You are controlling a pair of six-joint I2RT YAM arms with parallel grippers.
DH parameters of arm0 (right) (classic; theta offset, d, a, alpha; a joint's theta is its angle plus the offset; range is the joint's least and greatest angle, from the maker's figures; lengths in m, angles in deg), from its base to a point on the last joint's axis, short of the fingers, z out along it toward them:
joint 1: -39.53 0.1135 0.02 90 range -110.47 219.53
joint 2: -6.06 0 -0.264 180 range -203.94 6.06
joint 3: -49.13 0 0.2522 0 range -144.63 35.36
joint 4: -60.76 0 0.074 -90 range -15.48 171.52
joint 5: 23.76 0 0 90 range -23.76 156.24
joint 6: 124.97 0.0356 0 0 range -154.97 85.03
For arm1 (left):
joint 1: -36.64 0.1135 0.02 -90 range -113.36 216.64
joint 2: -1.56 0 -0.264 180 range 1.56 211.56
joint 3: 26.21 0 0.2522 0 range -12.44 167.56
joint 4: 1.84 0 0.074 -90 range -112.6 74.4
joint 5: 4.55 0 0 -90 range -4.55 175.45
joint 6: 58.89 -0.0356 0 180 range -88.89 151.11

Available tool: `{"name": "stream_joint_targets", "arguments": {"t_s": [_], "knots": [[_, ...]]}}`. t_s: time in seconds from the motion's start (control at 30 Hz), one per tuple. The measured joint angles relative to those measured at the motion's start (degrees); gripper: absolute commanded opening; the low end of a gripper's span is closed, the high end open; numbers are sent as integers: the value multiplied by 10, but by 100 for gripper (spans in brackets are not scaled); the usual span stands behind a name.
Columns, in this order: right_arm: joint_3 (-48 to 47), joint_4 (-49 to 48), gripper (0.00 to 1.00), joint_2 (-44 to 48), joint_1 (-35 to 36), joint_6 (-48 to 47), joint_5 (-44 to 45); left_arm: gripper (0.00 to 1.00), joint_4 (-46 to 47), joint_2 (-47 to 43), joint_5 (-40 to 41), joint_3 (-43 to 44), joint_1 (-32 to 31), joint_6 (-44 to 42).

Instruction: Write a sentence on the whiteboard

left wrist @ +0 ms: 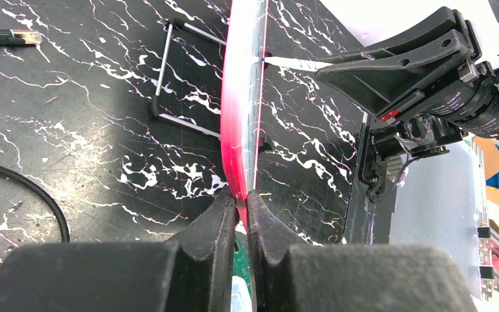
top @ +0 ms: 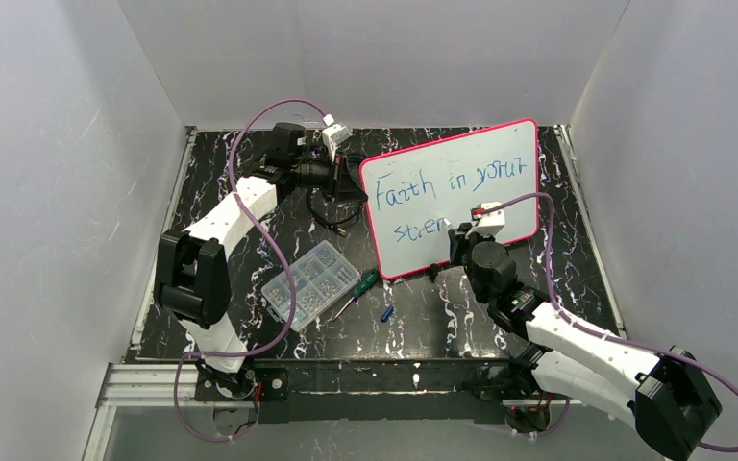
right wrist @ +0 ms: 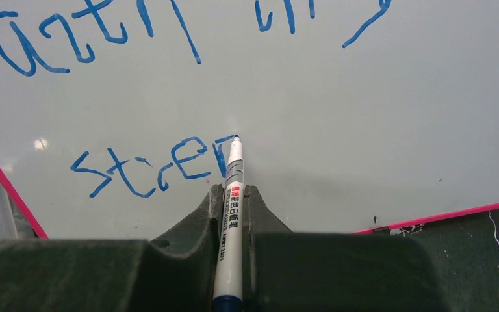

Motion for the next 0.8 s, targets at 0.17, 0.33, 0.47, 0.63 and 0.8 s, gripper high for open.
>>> {"name": "stream_joint_targets", "arguments": {"t_s": [0.17, 0.33, 0.47, 0.63, 0.8], "knots": [[2, 0, 1, 1, 0, 5, 0, 0, 0, 0, 0, 0, 0, 0], [15, 5, 1, 10, 0, 16, 0, 0, 0, 0, 2, 0, 0, 0], [20, 9, 1, 14, 0, 26, 0, 0, 0, 0, 2, 0, 0, 0], [26, 11, 1, 16, 0, 34, 0, 0, 0, 0, 3, 0, 0, 0], [29, 19, 1, 21, 0, 43, 0, 0, 0, 0, 3, 0, 0, 0]]}}
